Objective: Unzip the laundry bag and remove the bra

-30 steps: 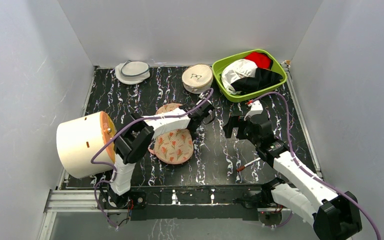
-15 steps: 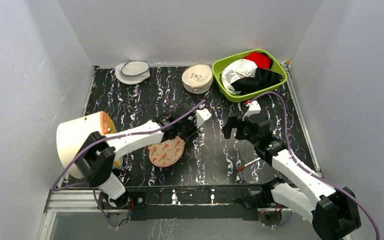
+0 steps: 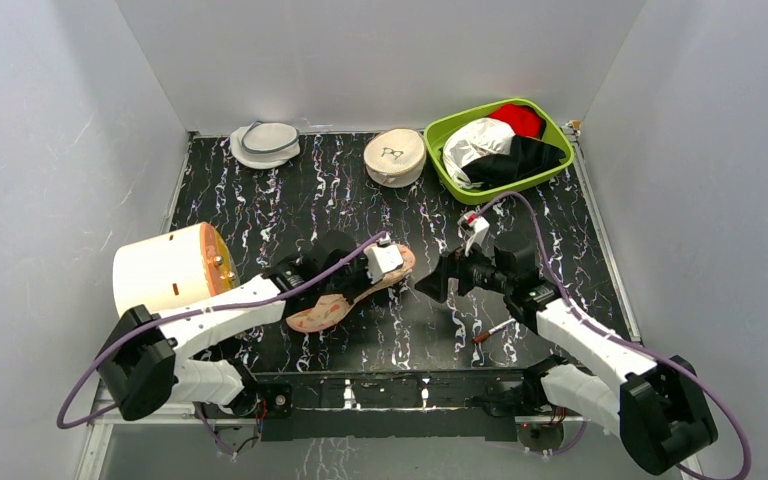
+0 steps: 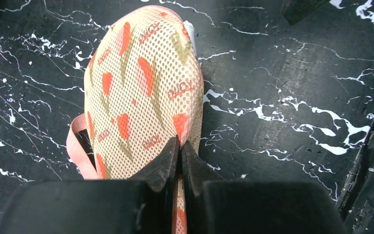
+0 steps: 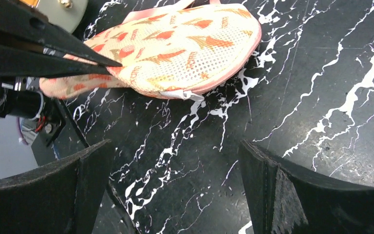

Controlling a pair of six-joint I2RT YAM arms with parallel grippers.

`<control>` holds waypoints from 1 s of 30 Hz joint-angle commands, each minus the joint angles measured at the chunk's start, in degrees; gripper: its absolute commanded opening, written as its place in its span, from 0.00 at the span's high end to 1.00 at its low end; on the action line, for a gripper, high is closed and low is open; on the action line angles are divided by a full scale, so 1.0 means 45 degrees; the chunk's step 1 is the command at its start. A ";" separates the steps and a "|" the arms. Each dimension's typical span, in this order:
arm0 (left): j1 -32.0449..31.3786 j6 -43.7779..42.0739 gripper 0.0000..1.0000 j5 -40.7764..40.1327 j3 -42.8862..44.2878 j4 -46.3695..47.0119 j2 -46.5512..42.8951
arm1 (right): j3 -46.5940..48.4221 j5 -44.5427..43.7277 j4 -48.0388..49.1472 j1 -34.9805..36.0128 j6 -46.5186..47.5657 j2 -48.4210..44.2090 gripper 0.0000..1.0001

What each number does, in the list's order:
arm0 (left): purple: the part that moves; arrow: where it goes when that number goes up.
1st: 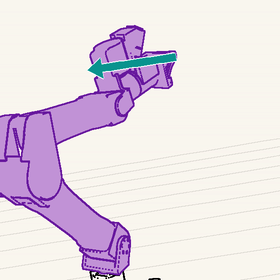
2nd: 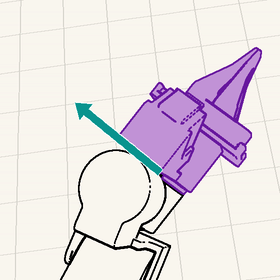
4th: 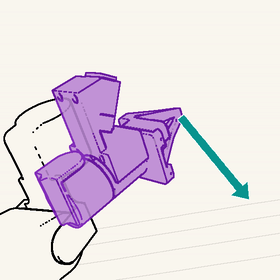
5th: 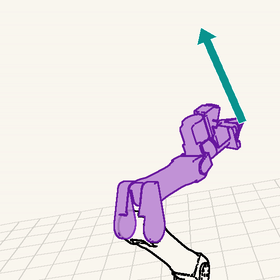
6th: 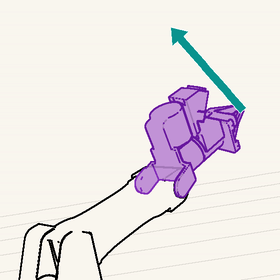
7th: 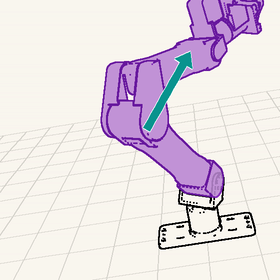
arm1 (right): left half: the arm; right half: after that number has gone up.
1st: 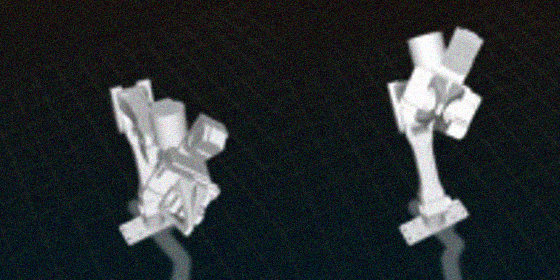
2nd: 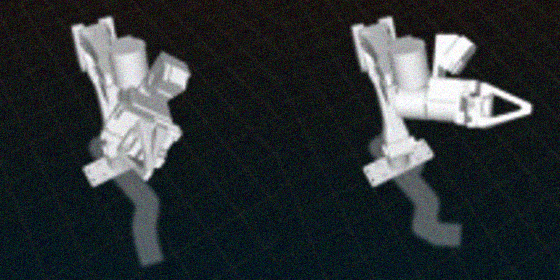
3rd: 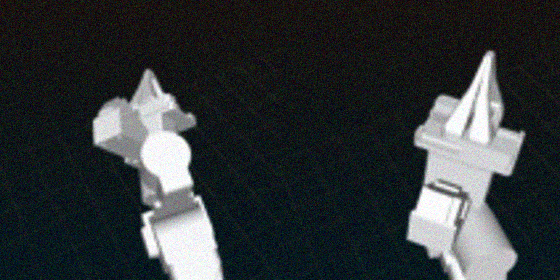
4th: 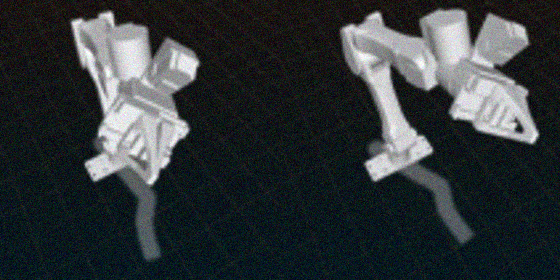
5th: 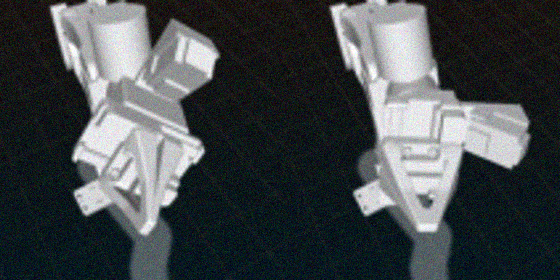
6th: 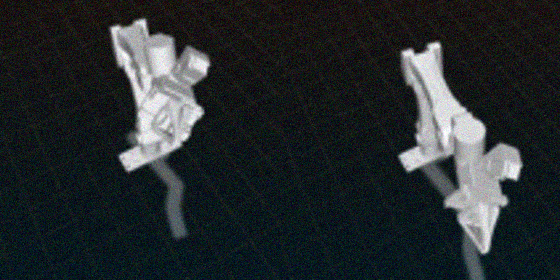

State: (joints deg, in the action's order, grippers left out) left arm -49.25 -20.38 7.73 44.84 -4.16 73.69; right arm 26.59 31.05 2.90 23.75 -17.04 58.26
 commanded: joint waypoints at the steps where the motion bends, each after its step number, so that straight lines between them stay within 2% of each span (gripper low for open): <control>1: -0.0033 -0.0304 1.00 0.0689 -0.0615 0.1489 -0.1168 | -0.1057 0.0292 0.2835 -0.0004 -0.0453 -0.1315 0.02; 6: -0.0071 -0.0167 1.00 0.0973 -0.0562 0.1526 -0.1644 | -0.1916 0.0001 0.3581 -0.0029 -0.0680 -0.1465 0.05; 10: -0.0089 0.0076 1.00 0.1280 -0.0532 0.1597 -0.1874 | -0.1770 0.0495 0.3921 -0.0072 -0.0758 -0.0614 0.26; 12: -0.0119 0.0089 1.00 0.1427 -0.0539 0.1570 -0.1952 | -0.1656 0.0997 0.4174 -0.0226 -0.0852 0.0019 0.40; 14: -0.0133 0.0156 1.00 0.1365 -0.0480 0.1508 -0.2014 | -0.1646 0.1971 0.4755 -0.0591 -0.1180 0.0685 0.56; 15: -0.0154 0.0186 1.00 0.1325 -0.0449 0.1477 -0.2051 | -0.1650 0.2469 0.5070 -0.0746 -0.1405 0.0994 0.58; 20: -0.0167 0.0212 1.00 0.1372 -0.0459 0.1447 -0.2298 | -0.0665 0.4456 0.5889 -0.1019 -0.1833 0.2277 0.51; 27: -0.0158 0.0191 1.00 0.1556 -0.0514 0.1473 -0.2352 | -0.0274 0.5062 0.6985 -0.1057 -0.2504 0.2723 0.53; 30: -0.0150 0.0212 1.00 0.1612 -0.0527 0.1489 -0.2314 | -0.0033 0.5268 0.7137 -0.1125 -0.2631 0.3019 0.57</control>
State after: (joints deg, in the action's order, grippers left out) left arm -49.69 -19.51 12.91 42.00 0.40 65.01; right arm 23.22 51.77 29.19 19.31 -27.33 70.67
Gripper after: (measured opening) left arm 0.010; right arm 0.462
